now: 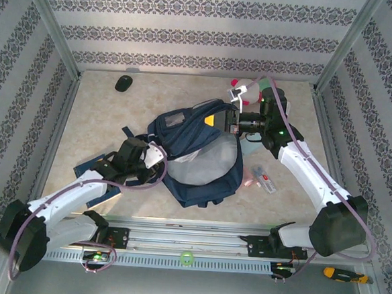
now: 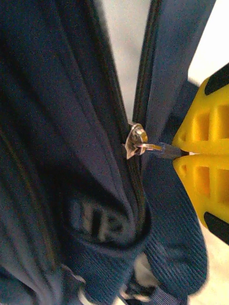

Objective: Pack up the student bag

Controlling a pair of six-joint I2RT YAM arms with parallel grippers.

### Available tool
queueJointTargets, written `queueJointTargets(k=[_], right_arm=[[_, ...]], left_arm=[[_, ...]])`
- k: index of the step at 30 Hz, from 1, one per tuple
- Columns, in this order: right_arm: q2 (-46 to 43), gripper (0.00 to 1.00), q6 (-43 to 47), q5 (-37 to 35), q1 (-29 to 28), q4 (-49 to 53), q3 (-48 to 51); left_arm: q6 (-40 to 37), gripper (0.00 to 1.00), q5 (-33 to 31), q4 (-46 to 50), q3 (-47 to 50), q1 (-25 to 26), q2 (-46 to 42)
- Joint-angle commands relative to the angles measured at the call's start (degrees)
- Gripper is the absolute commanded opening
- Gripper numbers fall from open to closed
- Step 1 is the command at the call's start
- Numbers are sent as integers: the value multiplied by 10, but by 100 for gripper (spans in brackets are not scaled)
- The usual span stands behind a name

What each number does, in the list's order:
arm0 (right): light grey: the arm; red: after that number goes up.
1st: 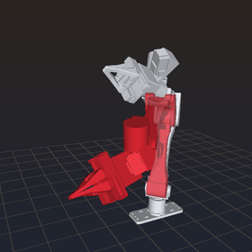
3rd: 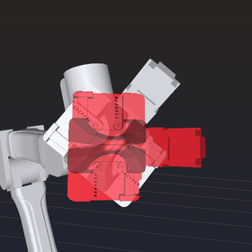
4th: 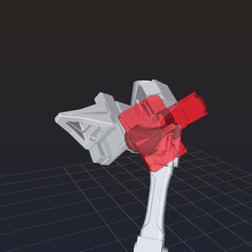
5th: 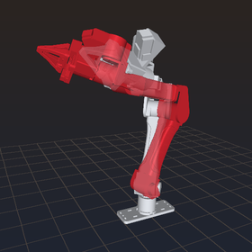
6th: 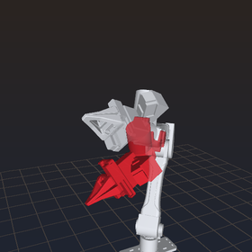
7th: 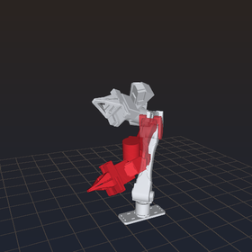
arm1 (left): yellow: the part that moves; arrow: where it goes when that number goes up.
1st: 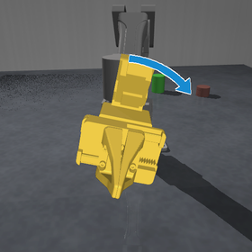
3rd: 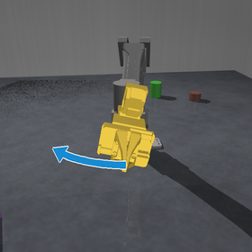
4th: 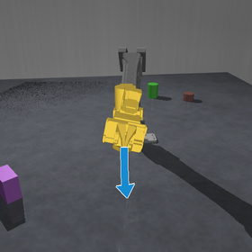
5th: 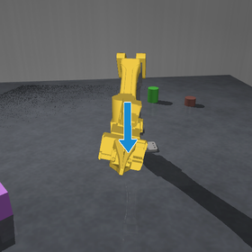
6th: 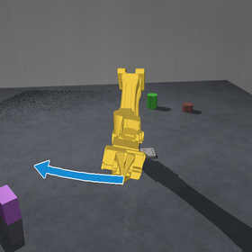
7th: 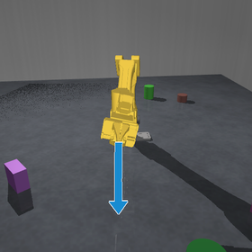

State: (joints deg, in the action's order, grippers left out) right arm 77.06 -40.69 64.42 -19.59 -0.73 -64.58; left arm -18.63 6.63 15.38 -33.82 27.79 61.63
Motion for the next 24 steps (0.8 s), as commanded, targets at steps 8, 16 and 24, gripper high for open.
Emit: queueJointTargets(k=[8,16,24], right_arm=[[-31,0,-15,49,5,-59,-76],[6,0,-20,-33,3,-63,-102],[74,0,-15,-157,-27,-108,-120]], left_arm=[[76,0,-40,-70,-73,-118,131],[109,8,-36,-85,-117,-144,191],[204,48,-97,11,-154,-145,94]])
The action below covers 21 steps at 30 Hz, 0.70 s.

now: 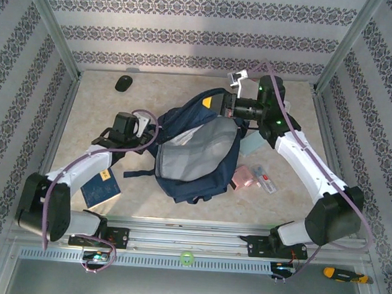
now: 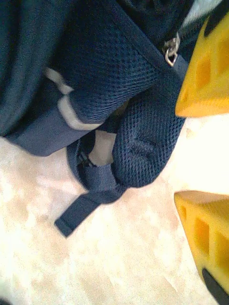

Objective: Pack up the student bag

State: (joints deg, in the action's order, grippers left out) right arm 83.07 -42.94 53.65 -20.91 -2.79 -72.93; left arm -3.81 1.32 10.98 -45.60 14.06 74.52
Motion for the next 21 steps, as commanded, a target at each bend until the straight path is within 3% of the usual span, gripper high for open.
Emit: queueJointTargets(k=[1,6,10,14,16,18,21], right_arm=[[22,0,5,-58,-15,-99,-40],[77,0,3,-85,-30,-147,-70],[121,0,-26,-83,-34,-186,-86],[122,0,-18,-125,-44,-159,-71],[108,11,-18,-160,-52,-146,-44],[90,29,-19,-197,-61,-110,-17],[58,48,-11,-245,-69,16,17]], left_arm=[[62,51,-51,70,-42,-7,-42],[129,63,-94,129,-60,-9,-75],[175,67,-99,161,-60,-13,-94],[214,69,-101,180,-38,-36,-111],[242,69,-92,206,-39,-58,-109],[264,70,-76,230,-44,-80,-105],[284,70,-60,252,-45,-102,-108]])
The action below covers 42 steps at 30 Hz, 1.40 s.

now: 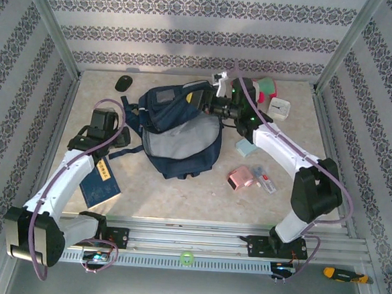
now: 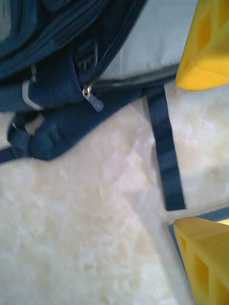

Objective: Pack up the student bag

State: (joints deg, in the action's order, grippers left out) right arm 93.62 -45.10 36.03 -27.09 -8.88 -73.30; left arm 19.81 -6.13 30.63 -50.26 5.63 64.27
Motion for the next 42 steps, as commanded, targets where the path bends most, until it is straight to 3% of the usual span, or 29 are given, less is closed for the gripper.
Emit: queueJointTargets(k=[1,3,8,14,19,25,29,31,40,42], right_arm=[[-60,50,22,-85,-9,125,33],[-100,52,26,-129,-14,208,92],[-213,57,-11,-184,-11,243,234],[-206,59,53,-209,13,387,214],[-215,61,77,-233,-20,433,166],[-183,62,81,-235,-110,364,86],[-91,61,95,-242,-184,327,6],[-48,61,94,-234,-215,291,-18],[87,59,52,-212,-288,141,-52],[107,59,33,-204,-295,106,-44]], left_arm=[[51,70,19,58,2,-22,-8],[64,70,28,65,6,-30,-17],[103,71,53,74,25,-47,-29],[156,73,87,82,51,-88,-30],[197,79,89,84,82,-121,-50],[204,89,85,86,87,-153,-55],[205,90,128,71,91,-188,-28],[204,91,120,75,90,-192,-19],[318,94,-41,141,109,-202,-37],[340,100,-74,152,112,-202,-40]])
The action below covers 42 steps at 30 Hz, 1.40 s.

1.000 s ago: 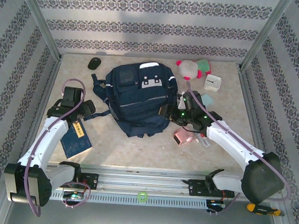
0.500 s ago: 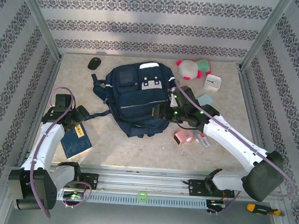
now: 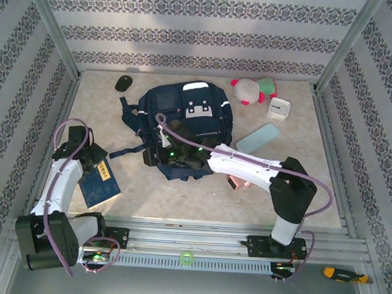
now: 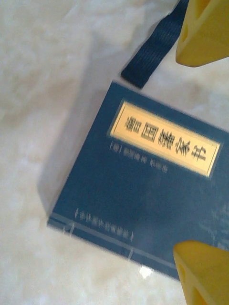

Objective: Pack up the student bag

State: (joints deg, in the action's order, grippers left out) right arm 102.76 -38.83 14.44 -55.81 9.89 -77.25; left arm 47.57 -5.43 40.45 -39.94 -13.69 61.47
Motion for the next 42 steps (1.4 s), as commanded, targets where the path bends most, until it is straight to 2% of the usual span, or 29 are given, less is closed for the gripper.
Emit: queueJointTargets(k=[1,4,12,14,21,26,34,38,40,42], right_arm=[[23,59,-38,18,-10,-94,-2],[45,59,-52,31,-15,-121,-2],[78,59,-65,34,-15,-152,-20],[109,59,-87,47,-15,-194,-24],[150,60,-114,60,-15,-200,-51],[167,60,-115,61,-12,-179,-77],[214,60,-37,44,-5,-24,-184],[249,60,-2,33,-5,81,-256],[252,60,6,22,-6,107,-263],[254,59,14,27,-7,120,-268]], left_arm=[[73,99,-95,54,14,-9,-15],[95,100,-121,32,37,-11,-22],[127,99,-124,-37,83,-16,-10],[122,99,-128,-84,111,-16,-16],[83,99,-128,-95,95,-27,46],[45,100,-43,-155,113,-28,78],[-2,88,133,-261,148,-27,60],[-19,88,186,-243,152,-26,40],[-18,88,218,-224,157,-23,19],[-10,88,222,-191,163,-22,-13]])
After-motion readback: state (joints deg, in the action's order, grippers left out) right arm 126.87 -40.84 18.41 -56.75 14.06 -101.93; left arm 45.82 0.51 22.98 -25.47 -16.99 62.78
